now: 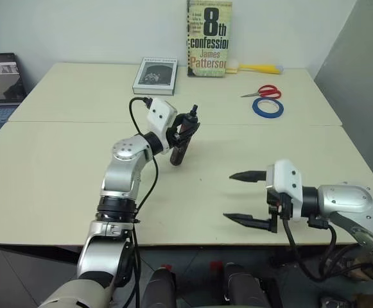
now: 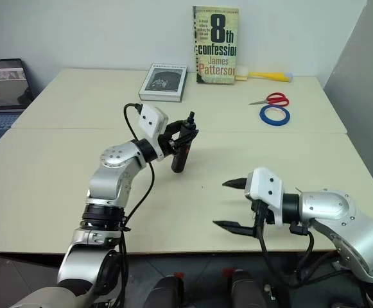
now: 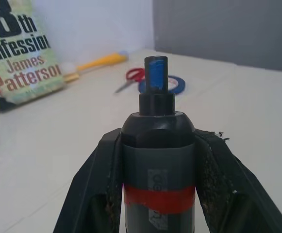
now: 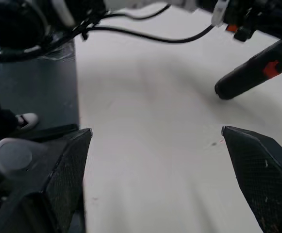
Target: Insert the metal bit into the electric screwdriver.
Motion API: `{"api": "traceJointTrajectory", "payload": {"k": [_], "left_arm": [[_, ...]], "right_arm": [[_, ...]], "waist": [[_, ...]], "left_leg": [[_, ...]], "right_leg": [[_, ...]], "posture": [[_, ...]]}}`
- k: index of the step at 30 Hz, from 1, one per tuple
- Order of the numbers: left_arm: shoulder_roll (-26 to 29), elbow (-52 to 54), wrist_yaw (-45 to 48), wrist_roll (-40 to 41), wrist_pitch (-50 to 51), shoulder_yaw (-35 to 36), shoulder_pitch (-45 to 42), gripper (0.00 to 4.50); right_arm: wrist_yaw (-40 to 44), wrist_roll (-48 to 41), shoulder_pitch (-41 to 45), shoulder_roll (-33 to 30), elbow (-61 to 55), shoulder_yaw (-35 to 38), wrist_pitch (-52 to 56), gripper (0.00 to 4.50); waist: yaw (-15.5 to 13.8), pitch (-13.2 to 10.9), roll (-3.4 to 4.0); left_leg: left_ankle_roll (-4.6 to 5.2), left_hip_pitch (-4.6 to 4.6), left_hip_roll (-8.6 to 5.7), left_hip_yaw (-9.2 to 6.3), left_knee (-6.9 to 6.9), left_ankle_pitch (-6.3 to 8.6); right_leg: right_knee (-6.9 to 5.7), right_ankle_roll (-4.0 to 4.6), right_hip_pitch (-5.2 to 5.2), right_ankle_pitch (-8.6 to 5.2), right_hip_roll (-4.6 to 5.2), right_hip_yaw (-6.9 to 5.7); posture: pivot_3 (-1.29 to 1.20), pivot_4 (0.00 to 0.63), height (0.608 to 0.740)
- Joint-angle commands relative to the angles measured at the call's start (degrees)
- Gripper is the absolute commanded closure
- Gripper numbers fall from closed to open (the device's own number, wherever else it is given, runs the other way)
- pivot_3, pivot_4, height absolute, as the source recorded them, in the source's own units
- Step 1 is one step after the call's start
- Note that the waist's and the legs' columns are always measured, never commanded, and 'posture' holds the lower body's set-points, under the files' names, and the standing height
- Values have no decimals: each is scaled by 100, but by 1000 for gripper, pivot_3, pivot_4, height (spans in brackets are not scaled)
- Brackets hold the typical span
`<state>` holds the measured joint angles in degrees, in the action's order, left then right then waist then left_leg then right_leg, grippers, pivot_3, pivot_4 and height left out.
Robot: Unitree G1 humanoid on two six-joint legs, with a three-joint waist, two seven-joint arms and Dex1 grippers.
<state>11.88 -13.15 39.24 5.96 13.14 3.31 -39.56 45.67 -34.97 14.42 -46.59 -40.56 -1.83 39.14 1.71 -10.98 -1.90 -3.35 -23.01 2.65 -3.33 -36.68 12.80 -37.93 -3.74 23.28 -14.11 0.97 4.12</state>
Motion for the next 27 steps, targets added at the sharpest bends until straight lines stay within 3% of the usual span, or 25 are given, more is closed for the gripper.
{"api": "traceJointTrajectory", "payload": {"k": [1,10,27], "left_arm": [[-97,169,-309,142,-544,90,122,2839],[-108,533,-626,300,-629,12,700,2839],[183,1350,-806,668,-259,79,1409,2839]], "right_arm": [[-118,-85,64,76,-11,420,-153,0],[-297,-1047,526,541,106,1095,-60,0],[-82,-1108,558,59,202,1052,22,0]], "waist": [[5,0,0],[3,0,1],[15,1,1]], "left_leg": [[0,1,0,1,0,0],[0,2,0,0,1,0],[0,6,1,3,3,0]], "right_leg": [[1,0,0,0,0,0],[0,-1,-2,1,0,0],[6,2,-5,0,0,3]], "posture": [[0,150,740],[0,150,740],[0,150,740]]}}
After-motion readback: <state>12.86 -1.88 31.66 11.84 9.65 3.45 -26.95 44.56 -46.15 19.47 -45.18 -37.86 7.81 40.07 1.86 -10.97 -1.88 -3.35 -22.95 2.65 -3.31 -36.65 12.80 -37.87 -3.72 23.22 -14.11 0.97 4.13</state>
